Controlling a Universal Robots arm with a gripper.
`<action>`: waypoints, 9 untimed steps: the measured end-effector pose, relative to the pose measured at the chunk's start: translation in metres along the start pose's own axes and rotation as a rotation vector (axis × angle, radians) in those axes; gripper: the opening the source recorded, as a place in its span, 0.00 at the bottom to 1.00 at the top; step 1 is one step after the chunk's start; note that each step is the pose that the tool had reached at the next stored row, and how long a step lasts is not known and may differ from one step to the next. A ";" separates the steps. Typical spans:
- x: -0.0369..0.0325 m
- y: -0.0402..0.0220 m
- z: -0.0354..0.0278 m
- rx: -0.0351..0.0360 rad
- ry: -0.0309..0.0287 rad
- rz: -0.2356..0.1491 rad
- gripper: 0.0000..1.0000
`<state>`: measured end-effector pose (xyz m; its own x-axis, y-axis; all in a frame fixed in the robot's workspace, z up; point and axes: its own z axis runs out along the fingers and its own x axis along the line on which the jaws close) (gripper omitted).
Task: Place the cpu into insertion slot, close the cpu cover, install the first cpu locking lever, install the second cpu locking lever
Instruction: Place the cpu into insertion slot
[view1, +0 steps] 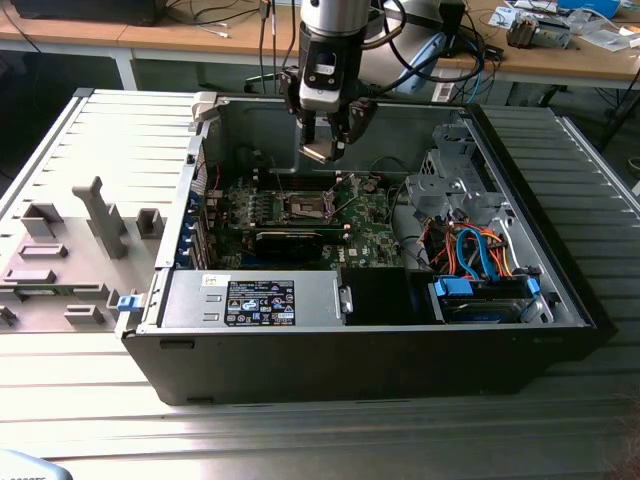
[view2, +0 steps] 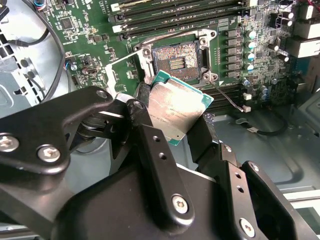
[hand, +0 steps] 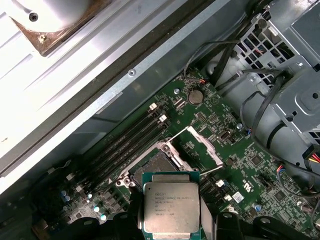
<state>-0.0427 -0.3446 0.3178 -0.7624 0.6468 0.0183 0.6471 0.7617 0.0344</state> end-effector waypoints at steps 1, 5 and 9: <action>0.0000 0.0000 0.0001 0.0000 0.0000 0.002 0.55; 0.0000 0.0000 0.0003 -0.0001 -0.0002 0.006 0.55; 0.0000 0.0000 0.0004 -0.0002 -0.0004 0.013 0.55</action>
<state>-0.0427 -0.3446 0.3174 -0.7541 0.6565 0.0183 0.6567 0.7534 0.0343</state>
